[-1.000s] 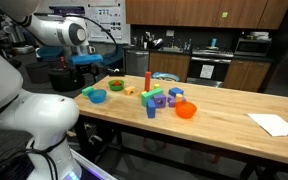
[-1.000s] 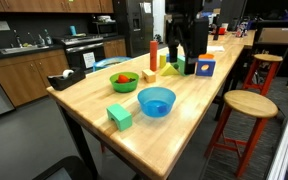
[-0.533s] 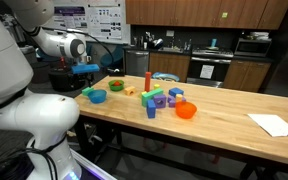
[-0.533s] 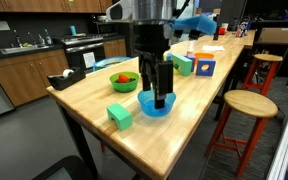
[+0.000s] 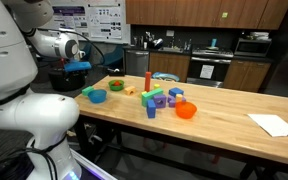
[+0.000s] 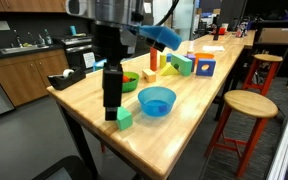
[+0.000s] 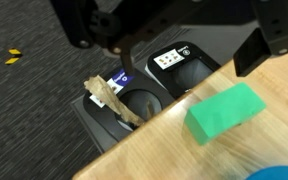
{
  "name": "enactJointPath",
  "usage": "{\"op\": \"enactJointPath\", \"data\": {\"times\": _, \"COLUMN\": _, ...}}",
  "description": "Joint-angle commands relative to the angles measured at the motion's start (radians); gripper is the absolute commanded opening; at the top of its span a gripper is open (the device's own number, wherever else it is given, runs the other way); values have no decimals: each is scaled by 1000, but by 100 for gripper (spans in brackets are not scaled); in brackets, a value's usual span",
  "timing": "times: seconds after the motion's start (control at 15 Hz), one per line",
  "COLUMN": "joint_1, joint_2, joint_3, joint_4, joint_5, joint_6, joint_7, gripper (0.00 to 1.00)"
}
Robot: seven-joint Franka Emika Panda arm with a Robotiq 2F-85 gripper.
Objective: Move the green block to the right
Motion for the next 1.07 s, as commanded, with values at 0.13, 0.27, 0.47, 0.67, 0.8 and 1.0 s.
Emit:
{"op": "enactJointPath", "data": {"times": 0.13, "joint_1": -35, "joint_2": 44, "joint_3": 77, "joint_4": 56, "joint_5": -150, "joint_6": 91, "joint_7": 304, "gripper": 100}}
{"op": "enactJointPath", "data": {"times": 0.27, "joint_1": -53, "joint_2": 48, "joint_3": 99, "joint_4": 74, "joint_5": -263, "joint_6": 51, "joint_7": 475, "gripper": 100}}
{"op": "enactJointPath", "data": {"times": 0.47, "joint_1": -70, "joint_2": 57, "joint_3": 125, "joint_4": 112, "joint_5": -399, "joint_6": -27, "joint_7": 692, "gripper": 100}}
{"op": "enactJointPath", "data": {"times": 0.67, "joint_1": -66, "joint_2": 46, "joint_3": 124, "joint_4": 98, "joint_5": -394, "joint_6": -38, "joint_7": 692, "gripper": 100}}
{"op": "enactJointPath", "data": {"times": 0.8, "joint_1": -64, "joint_2": 48, "joint_3": 130, "joint_4": 104, "joint_5": -394, "joint_6": -46, "joint_7": 701, "gripper": 100}}
{"op": "enactJointPath", "data": {"times": 1.0, "joint_1": -66, "joint_2": 49, "joint_3": 129, "joint_4": 102, "joint_5": -394, "joint_6": -45, "joint_7": 701, "gripper": 100}}
